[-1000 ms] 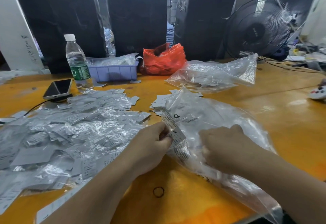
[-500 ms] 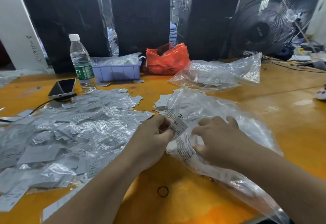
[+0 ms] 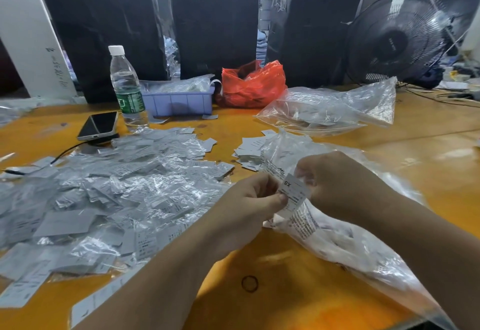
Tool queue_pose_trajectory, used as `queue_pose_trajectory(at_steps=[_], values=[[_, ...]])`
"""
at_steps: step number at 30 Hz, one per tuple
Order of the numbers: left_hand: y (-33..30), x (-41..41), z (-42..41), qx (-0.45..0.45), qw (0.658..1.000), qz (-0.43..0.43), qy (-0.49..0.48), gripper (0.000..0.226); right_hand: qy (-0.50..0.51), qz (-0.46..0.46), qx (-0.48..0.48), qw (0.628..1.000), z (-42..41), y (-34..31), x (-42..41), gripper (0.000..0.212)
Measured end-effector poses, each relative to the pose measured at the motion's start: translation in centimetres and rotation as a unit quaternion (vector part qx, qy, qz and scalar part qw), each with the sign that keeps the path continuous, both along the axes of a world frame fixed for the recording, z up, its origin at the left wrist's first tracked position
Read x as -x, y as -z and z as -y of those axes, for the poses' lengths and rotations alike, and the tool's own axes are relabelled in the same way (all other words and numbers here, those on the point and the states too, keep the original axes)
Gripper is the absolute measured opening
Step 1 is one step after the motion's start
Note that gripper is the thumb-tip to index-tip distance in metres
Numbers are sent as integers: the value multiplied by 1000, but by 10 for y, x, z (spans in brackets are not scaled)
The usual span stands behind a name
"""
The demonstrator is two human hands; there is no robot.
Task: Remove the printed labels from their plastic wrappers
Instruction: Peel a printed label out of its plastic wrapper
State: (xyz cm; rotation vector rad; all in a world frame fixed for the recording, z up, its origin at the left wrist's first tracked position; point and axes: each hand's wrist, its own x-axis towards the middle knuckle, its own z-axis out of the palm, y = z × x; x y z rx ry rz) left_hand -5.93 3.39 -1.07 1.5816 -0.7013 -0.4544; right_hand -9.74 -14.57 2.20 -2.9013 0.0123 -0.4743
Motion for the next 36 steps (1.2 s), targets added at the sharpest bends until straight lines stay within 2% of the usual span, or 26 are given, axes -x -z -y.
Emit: queue_pose_trajectory(at_steps=[1,4,6,9,12,15,21,24,28,33,36], values=[[0,0,-1,1,1000,-5,-3,13,-9,-2,-9,1000,1,1,-1,15],[-4,-2,-3,-6,999,-24,-25,8,-28,-10,-19,999,5,3,-2,26],[-5,-5,-5,-8,999,-37,-38,5,-38,-37,-25,998,6,3,-1,24],[-6,-10,-7,1,996,-52,-66,12,-52,-52,-30,997,5,3,3,23],[-7,-14,-10,33,992,-60,-110,7,-55,-8,-48,997,6,-2,4,22],[-10,-17,-15,66,984,-60,-154,6,-69,20,-107,992,5,-13,4,27],[-17,-21,-26,132,963,-55,-230,7,-129,91,-170,973,-18,-36,2,19],[-20,-23,-31,146,955,-47,-253,6,-182,63,-264,945,-35,-43,-8,24],[-25,-28,-39,158,949,-36,-271,11,-256,-61,-364,894,-57,-43,-30,38],[-28,-31,-47,174,940,-31,-292,9,-305,-149,-428,838,-74,-27,-60,27],[-26,-33,-49,135,946,8,-293,8,-301,-169,-491,800,-76,-13,-71,30]])
